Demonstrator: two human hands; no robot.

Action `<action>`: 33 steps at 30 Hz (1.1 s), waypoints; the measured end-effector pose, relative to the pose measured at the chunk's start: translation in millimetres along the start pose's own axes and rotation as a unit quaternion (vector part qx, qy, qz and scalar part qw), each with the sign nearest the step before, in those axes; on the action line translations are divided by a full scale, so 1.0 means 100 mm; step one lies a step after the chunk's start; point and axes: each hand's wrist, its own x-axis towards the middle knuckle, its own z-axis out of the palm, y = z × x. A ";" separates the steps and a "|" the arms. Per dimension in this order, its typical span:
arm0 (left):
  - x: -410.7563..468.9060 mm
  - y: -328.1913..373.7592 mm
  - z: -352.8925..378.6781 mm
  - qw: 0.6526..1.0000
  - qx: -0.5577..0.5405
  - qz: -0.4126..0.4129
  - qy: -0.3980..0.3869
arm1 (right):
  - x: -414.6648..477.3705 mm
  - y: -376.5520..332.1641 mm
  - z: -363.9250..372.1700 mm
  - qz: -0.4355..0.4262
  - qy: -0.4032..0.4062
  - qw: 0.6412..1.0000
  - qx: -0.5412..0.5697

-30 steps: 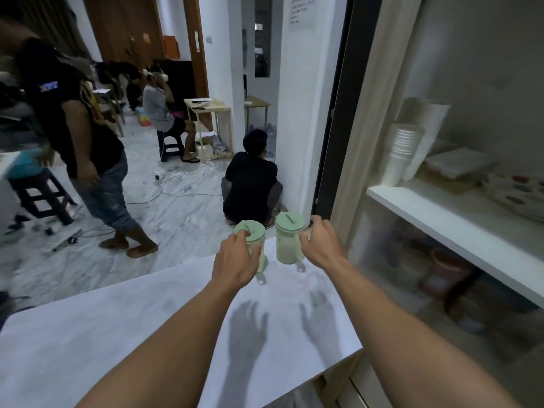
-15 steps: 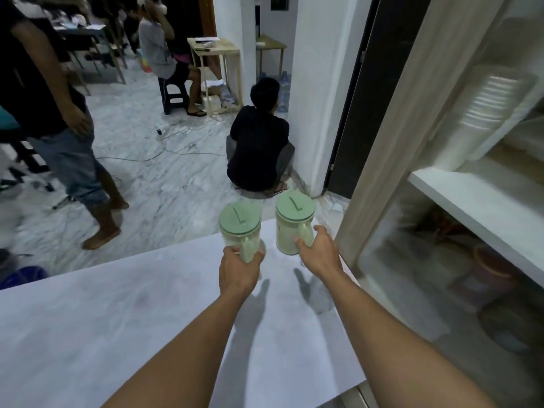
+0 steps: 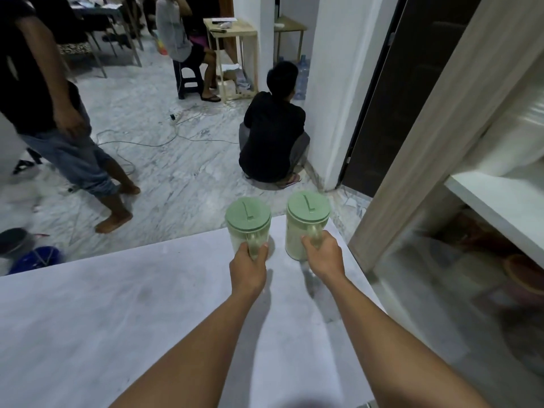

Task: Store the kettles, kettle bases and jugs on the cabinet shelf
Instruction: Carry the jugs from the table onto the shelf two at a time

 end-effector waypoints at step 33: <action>-1.37 1.18 -2.48 0.964 -0.103 0.242 -0.041 | -2.91 -1.60 -0.62 -0.087 0.251 0.962 0.059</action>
